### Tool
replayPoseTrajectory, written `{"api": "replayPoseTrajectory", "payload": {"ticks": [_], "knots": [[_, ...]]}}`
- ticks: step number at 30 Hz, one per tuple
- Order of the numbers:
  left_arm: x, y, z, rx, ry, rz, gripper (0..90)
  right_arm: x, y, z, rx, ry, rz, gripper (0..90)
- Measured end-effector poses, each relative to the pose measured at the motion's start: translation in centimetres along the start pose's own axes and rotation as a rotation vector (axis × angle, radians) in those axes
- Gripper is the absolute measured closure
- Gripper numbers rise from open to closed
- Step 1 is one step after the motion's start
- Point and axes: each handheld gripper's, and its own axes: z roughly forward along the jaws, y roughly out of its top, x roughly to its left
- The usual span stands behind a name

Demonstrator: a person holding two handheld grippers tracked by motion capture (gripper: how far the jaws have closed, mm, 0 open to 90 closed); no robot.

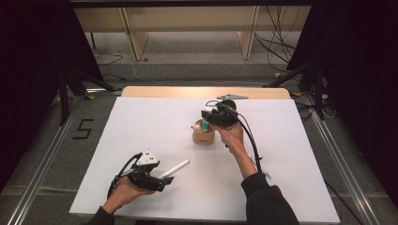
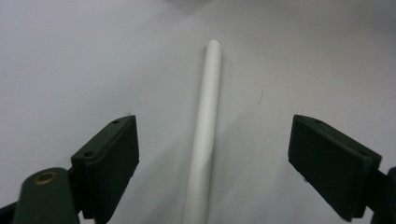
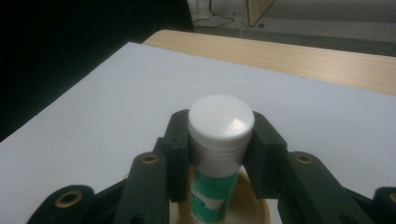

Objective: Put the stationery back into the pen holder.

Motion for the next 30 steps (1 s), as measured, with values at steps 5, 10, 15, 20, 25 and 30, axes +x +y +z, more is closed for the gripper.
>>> {"api": "replayPoseTrajectory", "payload": {"ticks": [5, 10, 15, 20, 25, 30], "knots": [[0.0, 0.0, 0.0, 0.002, 0.001, 0.002, 16.2, 0.0, -0.1, 0.3, 0.012, -0.002, -0.006, 65.3], [-0.1, 0.0, 0.1, 0.003, -0.001, 0.000, 16.2, -0.1, -0.2, 0.5, 0.024, -0.005, -0.004, 65.3], [-0.1, 0.0, 0.1, 0.004, -0.002, 0.000, 16.2, -0.1, -0.3, 0.8, 0.038, -0.005, -0.005, 65.3], [0.0, 0.0, 0.1, 0.004, -0.001, 0.001, 16.2, 0.0, -0.2, 1.1, 0.046, -0.004, -0.008, 65.2], [0.0, 0.0, 0.0, 0.006, -0.001, 0.003, 16.2, 0.1, -0.2, 1.3, 0.058, -0.003, -0.009, 65.2], [0.0, 0.0, 0.0, 0.009, -0.002, 0.002, 16.2, 0.3, -0.1, 1.6, 0.074, -0.003, -0.021, 65.1]]}}
